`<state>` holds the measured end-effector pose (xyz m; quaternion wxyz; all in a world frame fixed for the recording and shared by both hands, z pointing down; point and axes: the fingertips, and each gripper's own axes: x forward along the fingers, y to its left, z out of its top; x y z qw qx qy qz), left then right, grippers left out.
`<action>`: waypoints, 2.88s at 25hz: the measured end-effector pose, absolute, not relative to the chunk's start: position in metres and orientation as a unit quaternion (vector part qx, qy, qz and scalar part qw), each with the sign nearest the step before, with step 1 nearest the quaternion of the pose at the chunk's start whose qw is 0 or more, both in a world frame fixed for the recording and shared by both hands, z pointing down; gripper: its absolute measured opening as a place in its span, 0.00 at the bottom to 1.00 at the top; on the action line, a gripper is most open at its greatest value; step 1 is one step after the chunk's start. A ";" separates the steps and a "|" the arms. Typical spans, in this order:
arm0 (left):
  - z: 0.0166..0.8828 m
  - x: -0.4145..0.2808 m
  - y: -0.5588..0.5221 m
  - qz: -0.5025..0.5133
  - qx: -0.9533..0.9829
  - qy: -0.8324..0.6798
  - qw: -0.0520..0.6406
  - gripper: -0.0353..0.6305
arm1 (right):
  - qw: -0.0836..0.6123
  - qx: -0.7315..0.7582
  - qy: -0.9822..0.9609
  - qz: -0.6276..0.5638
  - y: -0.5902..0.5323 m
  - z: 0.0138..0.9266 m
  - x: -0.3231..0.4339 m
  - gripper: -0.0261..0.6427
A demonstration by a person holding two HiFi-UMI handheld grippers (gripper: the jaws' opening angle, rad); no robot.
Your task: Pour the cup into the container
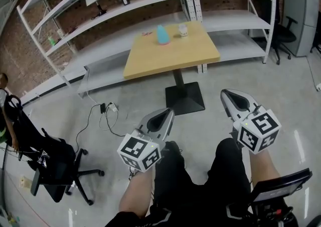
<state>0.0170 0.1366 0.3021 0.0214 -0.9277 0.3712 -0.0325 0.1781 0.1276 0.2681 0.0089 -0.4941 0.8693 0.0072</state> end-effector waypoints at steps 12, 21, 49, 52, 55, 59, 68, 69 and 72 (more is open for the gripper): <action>0.291 -0.014 -0.017 -0.019 -0.930 0.368 0.020 0.05 | 0.006 -0.501 0.865 -0.022 -0.020 0.275 0.153 0.04; 0.287 -0.030 -0.136 -0.026 -0.924 0.380 0.024 0.05 | 0.039 -0.504 0.863 -0.018 -0.147 0.264 0.137 0.04; 0.317 -0.087 -0.470 -0.025 -0.910 0.410 -0.054 0.05 | -0.032 -0.578 0.813 -0.068 -0.480 0.322 0.134 0.44; 0.315 -0.095 -0.491 -0.017 -0.901 0.430 -0.057 0.05 | -0.042 -0.583 0.807 -0.077 -0.495 0.328 0.138 0.47; 0.320 -0.097 -0.505 -0.021 -0.900 0.431 -0.064 0.05 | -0.055 -0.587 0.803 -0.085 -0.506 0.335 0.140 0.49; 0.330 -0.094 -0.515 -0.031 -0.903 0.421 -0.079 0.05 | -0.076 -0.592 0.796 -0.099 -0.519 0.346 0.145 0.55; 0.339 -0.087 -0.523 -0.045 -0.907 0.407 -0.101 0.05 | -0.114 -0.590 0.792 -0.112 -0.545 0.362 0.148 0.55; 0.337 -0.087 -0.524 -0.051 -0.907 0.407 -0.095 0.05 | -0.119 -0.591 0.790 -0.112 -0.547 0.363 0.149 0.55; 0.335 -0.087 -0.531 -0.060 -0.907 0.408 -0.082 0.05 | -0.127 -0.593 0.786 -0.118 -0.553 0.367 0.149 0.55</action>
